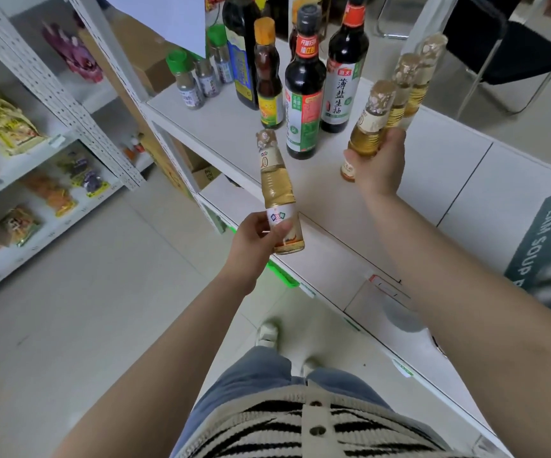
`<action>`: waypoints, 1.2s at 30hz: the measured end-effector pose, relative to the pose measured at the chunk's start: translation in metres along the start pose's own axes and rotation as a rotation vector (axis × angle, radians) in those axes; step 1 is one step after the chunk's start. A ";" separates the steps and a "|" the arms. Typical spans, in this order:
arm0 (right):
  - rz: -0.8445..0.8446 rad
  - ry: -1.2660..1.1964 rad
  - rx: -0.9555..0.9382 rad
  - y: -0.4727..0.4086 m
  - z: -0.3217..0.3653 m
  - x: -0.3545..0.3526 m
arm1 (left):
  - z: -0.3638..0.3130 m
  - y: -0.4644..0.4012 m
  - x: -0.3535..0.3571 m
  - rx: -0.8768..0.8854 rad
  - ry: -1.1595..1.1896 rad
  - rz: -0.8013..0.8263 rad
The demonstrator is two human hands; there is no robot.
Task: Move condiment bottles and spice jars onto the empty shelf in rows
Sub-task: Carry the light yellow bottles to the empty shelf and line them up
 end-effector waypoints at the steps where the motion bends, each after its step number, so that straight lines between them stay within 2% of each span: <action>1: 0.018 -0.010 -0.009 0.005 -0.001 -0.003 | 0.001 0.000 0.000 -0.001 0.000 0.002; 5: 0.114 -0.096 -0.037 0.033 -0.003 -0.011 | 0.005 0.004 -0.005 -0.002 0.007 0.008; 9: 0.299 -0.260 -0.003 0.063 0.000 -0.015 | 0.013 0.018 -0.014 -0.009 0.087 -0.001; 14: 0.580 -0.419 0.048 0.099 0.024 -0.007 | 0.027 0.047 -0.044 -0.029 0.194 -0.146; 19: 0.887 -0.400 -0.009 0.143 0.056 0.022 | 0.048 0.083 -0.094 -0.064 0.280 -0.290; 28: 1.310 -0.308 -0.041 0.262 0.123 0.124 | 0.105 0.152 -0.225 -0.120 0.512 -0.545; 36: 1.502 -0.251 -0.114 0.385 0.210 0.251 | 0.145 0.205 -0.388 -0.116 0.632 -0.714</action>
Point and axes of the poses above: each hand's wrist, its own y-axis away from the middle knuckle, its own x-axis out of the palm, z = x × y, the point moved 2 cm from there along -y, towards the middle knuckle, and after that the axes turned 7 degrees about -x, right-handed, at the moved point
